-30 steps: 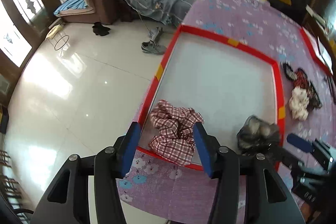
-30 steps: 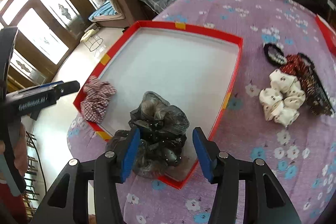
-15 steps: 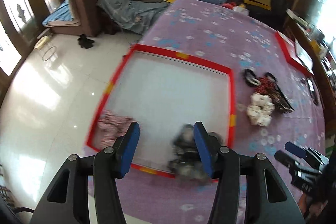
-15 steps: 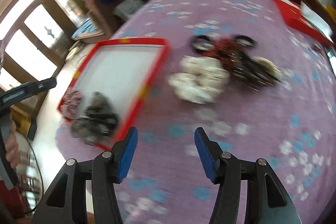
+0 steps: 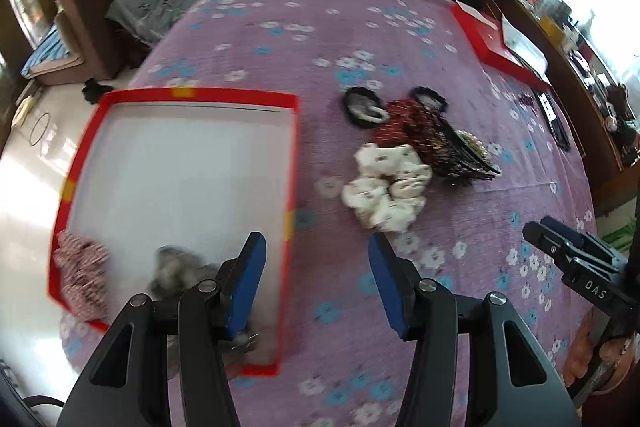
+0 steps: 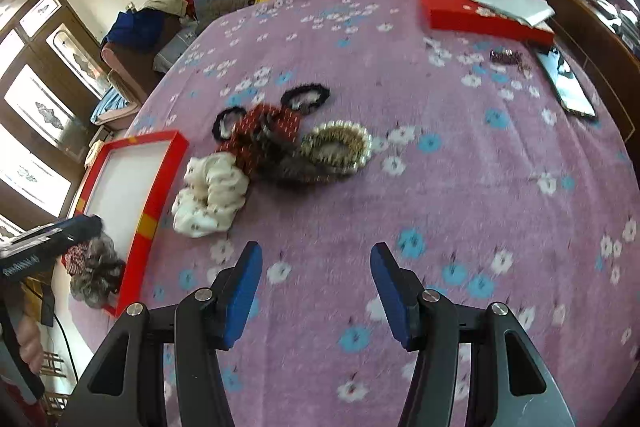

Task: Organize jewelry
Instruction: 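Grasp the white cherry-print scrunchie with the left tool while the right tool grasps a black claw clip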

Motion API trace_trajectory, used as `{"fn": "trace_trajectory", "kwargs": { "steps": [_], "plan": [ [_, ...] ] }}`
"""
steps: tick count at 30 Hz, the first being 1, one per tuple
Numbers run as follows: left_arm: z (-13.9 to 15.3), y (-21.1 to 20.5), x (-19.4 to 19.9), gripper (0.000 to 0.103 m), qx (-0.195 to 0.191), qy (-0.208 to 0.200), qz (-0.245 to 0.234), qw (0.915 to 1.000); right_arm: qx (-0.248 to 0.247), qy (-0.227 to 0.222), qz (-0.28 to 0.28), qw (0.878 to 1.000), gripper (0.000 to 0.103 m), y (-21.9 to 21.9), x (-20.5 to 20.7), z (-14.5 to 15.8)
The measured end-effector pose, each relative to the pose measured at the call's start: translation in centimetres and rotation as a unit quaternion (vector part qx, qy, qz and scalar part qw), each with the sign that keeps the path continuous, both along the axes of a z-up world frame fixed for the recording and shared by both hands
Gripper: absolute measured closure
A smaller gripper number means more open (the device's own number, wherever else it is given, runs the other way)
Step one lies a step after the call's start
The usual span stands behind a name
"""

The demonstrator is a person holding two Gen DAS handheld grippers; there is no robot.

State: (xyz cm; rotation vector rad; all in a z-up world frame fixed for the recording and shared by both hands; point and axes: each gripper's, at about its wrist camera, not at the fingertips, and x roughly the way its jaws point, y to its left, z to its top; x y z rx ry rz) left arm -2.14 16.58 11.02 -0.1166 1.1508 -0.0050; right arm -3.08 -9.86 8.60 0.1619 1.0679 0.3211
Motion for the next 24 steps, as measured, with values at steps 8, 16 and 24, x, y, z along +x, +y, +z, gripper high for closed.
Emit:
{"fn": "trace_trajectory", "kwargs": {
  "steps": [8, 16, 24],
  "plan": [
    [-3.6, -2.3, 4.2, 0.051, -0.015, 0.022, -0.005, 0.9996, 0.006, -0.037, 0.042, 0.998, 0.043, 1.7, 4.3, 1.1],
    [-7.9, -1.3, 6.4, 0.051, -0.072, 0.053, 0.031, 0.9955, -0.029, -0.021, 0.100, 0.994, 0.050, 4.8, 7.9, -1.2],
    [-8.7, -1.8, 6.8, 0.051, -0.086, 0.055, 0.034, 0.9942, -0.059, -0.003, 0.119, 0.991, 0.071, 6.2, 9.2, -3.9]
  ]
}}
